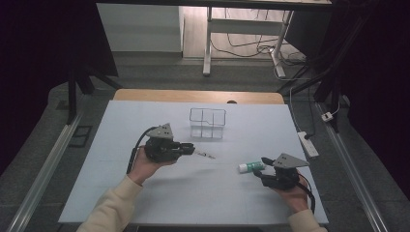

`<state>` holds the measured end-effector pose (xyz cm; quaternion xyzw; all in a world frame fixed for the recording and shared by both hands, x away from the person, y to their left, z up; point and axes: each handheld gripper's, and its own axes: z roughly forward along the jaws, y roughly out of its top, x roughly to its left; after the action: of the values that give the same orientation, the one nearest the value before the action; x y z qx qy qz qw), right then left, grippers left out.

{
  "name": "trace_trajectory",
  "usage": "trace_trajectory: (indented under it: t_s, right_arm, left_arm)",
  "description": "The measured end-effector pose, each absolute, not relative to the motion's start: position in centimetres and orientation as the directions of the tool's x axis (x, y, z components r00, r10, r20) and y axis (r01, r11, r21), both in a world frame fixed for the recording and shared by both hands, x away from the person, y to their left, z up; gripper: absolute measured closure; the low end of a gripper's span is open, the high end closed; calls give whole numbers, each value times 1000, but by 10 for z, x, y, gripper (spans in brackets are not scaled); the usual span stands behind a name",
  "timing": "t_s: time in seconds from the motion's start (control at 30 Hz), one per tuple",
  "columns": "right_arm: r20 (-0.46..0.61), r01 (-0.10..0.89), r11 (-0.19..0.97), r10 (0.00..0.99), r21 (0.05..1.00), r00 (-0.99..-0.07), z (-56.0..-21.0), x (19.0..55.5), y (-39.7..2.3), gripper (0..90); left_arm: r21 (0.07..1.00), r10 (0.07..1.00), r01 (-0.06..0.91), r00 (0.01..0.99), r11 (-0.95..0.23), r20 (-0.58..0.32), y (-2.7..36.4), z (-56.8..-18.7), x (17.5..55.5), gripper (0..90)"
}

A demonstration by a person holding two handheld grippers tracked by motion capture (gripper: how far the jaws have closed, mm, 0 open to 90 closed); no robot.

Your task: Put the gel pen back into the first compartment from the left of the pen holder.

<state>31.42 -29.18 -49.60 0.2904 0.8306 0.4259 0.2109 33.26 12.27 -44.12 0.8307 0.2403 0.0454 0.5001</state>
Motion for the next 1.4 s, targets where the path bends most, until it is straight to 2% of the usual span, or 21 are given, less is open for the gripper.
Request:
trace_trajectory:
  t_s: [1.4]
  right_arm:
    - [-136,299,500,661,813,-738,-495,313,-293,414]
  left_arm:
    - [878,521,337,844,-339,-123,141,-391,363,802]
